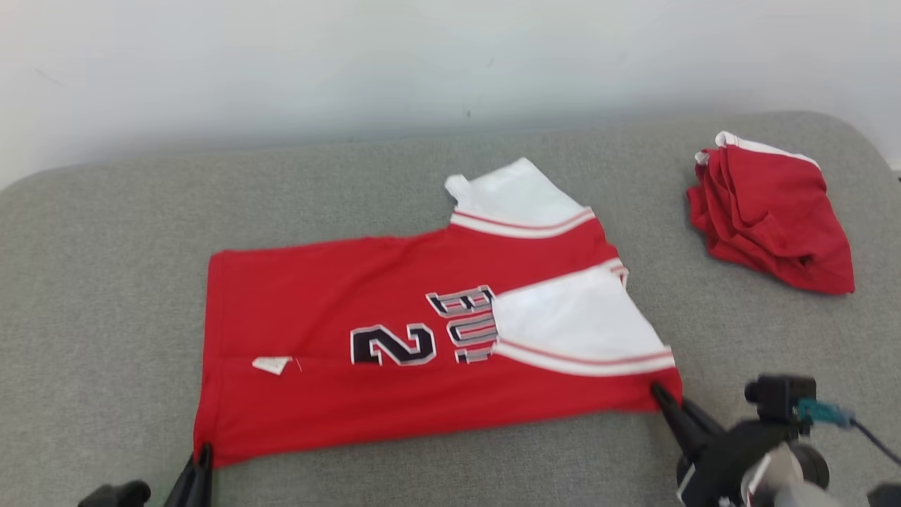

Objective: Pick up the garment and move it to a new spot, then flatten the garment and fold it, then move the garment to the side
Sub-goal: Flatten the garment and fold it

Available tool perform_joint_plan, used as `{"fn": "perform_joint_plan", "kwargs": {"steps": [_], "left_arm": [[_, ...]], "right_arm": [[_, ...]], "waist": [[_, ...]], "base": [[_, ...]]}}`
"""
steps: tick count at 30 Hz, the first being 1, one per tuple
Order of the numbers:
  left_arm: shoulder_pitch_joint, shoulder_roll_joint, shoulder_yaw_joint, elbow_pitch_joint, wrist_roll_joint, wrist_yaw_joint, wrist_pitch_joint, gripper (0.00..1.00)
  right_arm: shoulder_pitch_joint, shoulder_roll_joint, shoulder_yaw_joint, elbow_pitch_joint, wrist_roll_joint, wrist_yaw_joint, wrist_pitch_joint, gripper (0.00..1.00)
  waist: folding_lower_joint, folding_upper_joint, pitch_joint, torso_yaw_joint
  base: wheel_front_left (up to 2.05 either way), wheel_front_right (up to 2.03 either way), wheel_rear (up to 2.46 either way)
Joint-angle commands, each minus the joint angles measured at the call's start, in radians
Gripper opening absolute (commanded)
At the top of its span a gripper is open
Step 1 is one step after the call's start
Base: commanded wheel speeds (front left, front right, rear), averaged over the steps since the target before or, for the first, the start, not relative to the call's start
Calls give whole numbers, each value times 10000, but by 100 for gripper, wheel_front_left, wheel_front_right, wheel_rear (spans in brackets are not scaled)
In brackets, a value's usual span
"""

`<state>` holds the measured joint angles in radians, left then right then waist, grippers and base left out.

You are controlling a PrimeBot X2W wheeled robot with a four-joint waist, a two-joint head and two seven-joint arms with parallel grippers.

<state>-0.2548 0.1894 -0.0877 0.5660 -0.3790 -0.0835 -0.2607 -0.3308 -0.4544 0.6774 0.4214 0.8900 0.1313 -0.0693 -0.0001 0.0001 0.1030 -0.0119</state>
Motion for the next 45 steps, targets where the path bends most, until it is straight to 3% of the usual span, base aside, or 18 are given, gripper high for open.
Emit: {"fn": "perform_joint_plan", "kwargs": {"steps": [1, 13, 14, 15, 16, 25, 35, 42, 45], "left_arm": [[323, 56, 94, -121, 15, 75, -29, 0], [1724, -128, 202, -1223, -289, 427, 86, 0], [1753, -148, 181, -1282, -284, 451, 102, 8], [1762, -155, 175, -1337, -257, 518, 97, 64], [1743, -159, 183, -1377, -235, 530, 84, 97], [1812, -334, 522, -2314, 27, 753, -39, 100], [2307, -853, 1030, -4394, 1509, 1170, -48, 100], [1901, -927, 1114, -4332, 1789, 885, -31, 100], [1525, -875, 1158, -3843, 1417, 567, 36, 100]], "right_arm": [[373, -150, -92, -184, 64, -10, 82, 0], [2763, 28, -1656, -2040, -595, -10, 1388, 0], [2859, 129, -1811, -2106, -661, -10, 1442, 20], [2946, 237, -1927, -2186, -653, -10, 1464, 96], [3038, 295, -2093, -2201, -657, -10, 1528, 100], [3174, 677, -3048, -3109, -1413, -7, 994, 100], [3221, 1324, -3559, -3571, -3043, -7, -281, 100], [3135, 1710, -3580, -3521, -3545, -7, -401, 100], [2948, 1769, -3571, -3537, -3603, -7, -396, 100]], "waist": [[1, -1, -166, 94], [1, -1, -241, 88], [1, -1, -230, 93], [1, -1, -224, 105], [1, -1, -219, 134], [1, -1, -226, 310], [1, -1, -445, 521], [1, -1, -433, 470], [1, -1, -333, 372]], "base": [[0, 0, 0], [0, 0, 0], [0, 0, 0], [0, 0, 0], [0, 0, 0], [0, 0, 0], [0, 0, 0], [0, 0, 0], [0, 0, 0]]}}
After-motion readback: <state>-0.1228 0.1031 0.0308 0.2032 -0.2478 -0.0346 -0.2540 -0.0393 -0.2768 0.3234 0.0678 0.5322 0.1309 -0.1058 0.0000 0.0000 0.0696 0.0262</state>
